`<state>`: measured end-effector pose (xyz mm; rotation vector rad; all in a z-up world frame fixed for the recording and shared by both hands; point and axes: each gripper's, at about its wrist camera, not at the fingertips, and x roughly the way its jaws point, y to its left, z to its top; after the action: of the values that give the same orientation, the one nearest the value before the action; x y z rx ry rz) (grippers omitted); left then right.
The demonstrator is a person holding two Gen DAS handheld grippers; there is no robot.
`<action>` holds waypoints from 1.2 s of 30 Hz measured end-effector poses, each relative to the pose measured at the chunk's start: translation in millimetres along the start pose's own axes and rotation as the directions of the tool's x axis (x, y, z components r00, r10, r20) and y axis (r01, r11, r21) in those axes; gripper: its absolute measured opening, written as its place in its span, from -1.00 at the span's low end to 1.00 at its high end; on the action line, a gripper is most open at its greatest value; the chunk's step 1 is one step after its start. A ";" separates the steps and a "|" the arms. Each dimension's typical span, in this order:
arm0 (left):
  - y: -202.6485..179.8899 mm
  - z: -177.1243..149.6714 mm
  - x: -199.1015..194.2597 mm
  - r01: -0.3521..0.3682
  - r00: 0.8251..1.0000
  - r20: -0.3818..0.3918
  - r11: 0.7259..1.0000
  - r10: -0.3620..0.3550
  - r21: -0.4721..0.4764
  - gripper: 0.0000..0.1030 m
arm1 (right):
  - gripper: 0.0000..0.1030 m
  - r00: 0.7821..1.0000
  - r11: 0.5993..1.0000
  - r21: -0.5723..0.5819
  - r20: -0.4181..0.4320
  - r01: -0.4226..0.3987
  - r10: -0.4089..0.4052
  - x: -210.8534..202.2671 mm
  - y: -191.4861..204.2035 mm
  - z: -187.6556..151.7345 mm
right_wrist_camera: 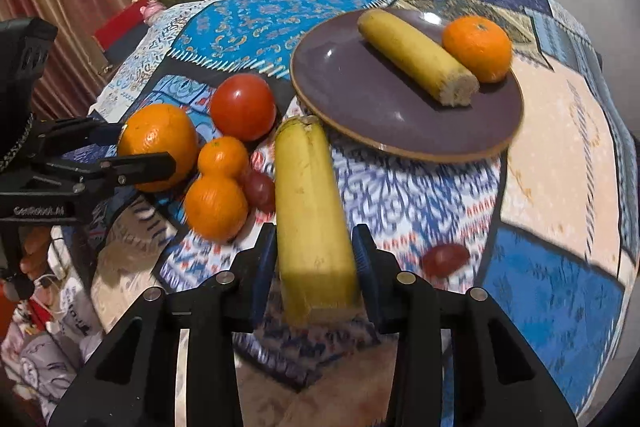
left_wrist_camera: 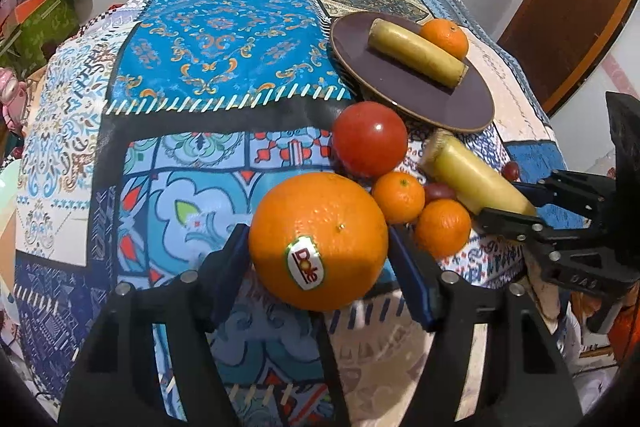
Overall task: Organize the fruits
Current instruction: 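Carry the cylinder onto the plate with the right tool while the left tool lifts the large orange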
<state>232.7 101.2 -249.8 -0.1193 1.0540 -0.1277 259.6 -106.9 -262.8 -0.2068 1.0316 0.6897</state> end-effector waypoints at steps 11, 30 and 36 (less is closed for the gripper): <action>-1.7 -11.1 -12.9 -0.006 1.000 -0.003 1.000 0.006 0.001 0.32 | -0.35 0.999 1.000 -0.028 -0.035 -0.001 0.000 9.0 -2.5 20.3; -11.8 20.0 -31.1 -0.025 0.997 0.069 1.000 0.023 0.019 0.32 | -0.37 0.989 1.000 0.006 0.147 0.014 -0.015 -33.3 -19.9 26.5; -20.8 41.2 -34.8 -0.012 0.995 0.100 1.000 0.009 0.028 0.32 | -0.37 0.977 0.999 0.019 0.207 0.042 -0.045 -47.2 -27.4 37.8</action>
<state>250.7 87.8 -196.5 -0.0935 0.9524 -0.1257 288.2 -130.7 -207.7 -0.1414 0.8299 0.6495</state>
